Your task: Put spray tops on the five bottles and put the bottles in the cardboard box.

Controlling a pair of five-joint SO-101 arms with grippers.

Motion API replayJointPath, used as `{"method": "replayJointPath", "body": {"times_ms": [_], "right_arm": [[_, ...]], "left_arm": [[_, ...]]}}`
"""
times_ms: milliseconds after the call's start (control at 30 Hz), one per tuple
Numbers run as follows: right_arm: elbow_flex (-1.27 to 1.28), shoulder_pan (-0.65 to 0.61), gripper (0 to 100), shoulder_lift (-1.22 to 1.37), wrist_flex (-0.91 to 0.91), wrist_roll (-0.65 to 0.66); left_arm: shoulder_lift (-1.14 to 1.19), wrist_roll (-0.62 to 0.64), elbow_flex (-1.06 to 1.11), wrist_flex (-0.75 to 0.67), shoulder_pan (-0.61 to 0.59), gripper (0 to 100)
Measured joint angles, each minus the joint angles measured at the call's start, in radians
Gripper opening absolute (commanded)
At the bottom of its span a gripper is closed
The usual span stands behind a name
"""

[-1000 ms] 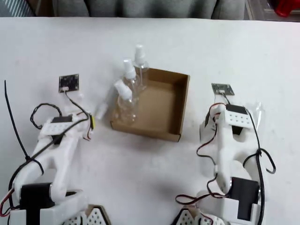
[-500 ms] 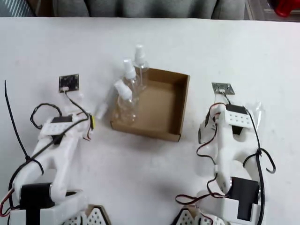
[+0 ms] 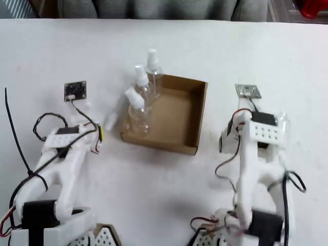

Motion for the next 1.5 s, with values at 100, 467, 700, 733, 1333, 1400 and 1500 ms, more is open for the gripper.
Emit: {"method": "replayJointPath", "body": {"times_ms": [100,467,700,733,1333,1400,1500], "right_arm": [[-0.002,-0.002,1.5,-0.173,0.077,0.000],[-0.003,-0.118,1.5,-0.626,-0.046,-0.198],[-0.003,-0.285,1.5,-0.752,-0.236,-0.207],[-0.003,-0.308,1.5,-0.773,-0.264,-0.207],[0.180,-0.540,1.5,-1.274,-0.410,-0.207],[0.230,-0.540,1.5,-1.326,-0.439,-0.207],[0.302,-0.542,1.5,-1.379,-0.474,-0.207]], "left_arm": [[0.000,0.000,0.000,0.000,0.000,2],[0.000,0.000,0.000,0.000,0.000,2],[0.000,0.000,0.000,0.000,-0.003,2],[0.000,0.000,0.000,0.000,-0.006,2],[-0.181,0.057,0.044,0.008,-0.097,2],[-0.258,0.055,0.046,0.031,-0.100,2],[-0.384,0.061,0.046,0.092,-0.120,2]]}}
